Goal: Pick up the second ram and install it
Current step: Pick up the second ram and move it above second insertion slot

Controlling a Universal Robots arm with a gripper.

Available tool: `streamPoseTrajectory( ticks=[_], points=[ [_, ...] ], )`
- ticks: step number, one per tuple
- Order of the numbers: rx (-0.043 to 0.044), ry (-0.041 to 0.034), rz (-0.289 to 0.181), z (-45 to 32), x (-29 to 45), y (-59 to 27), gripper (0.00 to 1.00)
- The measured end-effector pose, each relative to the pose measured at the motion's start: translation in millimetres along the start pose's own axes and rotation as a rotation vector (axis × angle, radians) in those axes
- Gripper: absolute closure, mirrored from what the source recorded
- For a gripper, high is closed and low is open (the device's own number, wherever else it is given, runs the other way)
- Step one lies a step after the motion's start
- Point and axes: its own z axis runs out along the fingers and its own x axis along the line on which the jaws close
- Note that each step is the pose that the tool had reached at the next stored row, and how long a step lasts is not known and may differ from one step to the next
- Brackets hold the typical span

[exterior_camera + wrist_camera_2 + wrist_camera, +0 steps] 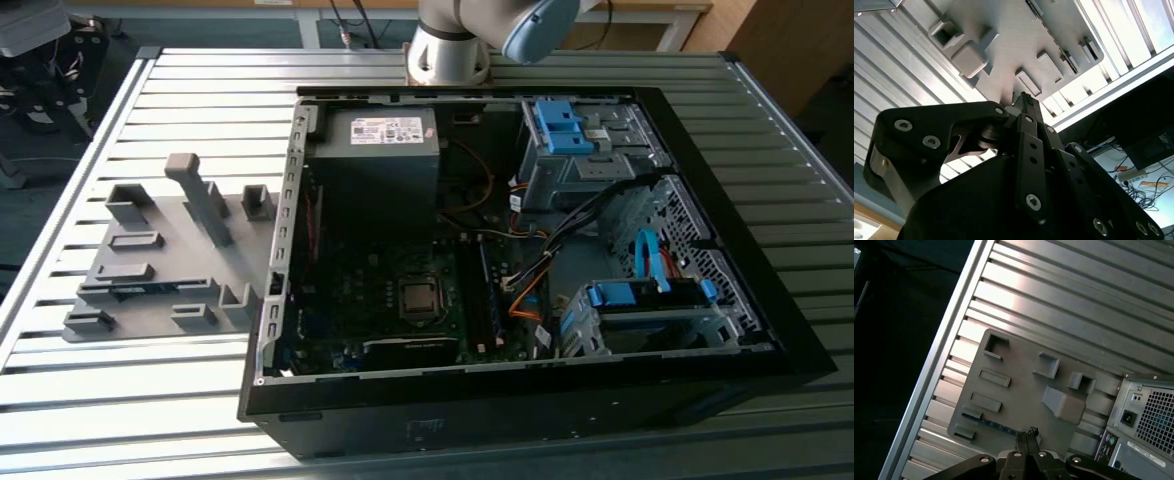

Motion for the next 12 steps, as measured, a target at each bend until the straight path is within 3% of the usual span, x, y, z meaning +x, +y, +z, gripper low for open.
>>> streamPoseTrajectory(
  ticks=[12],
  points=[
    [-0.001,0.0026,-0.057,-0.1,0.1,0.0,0.89]
  ],
)
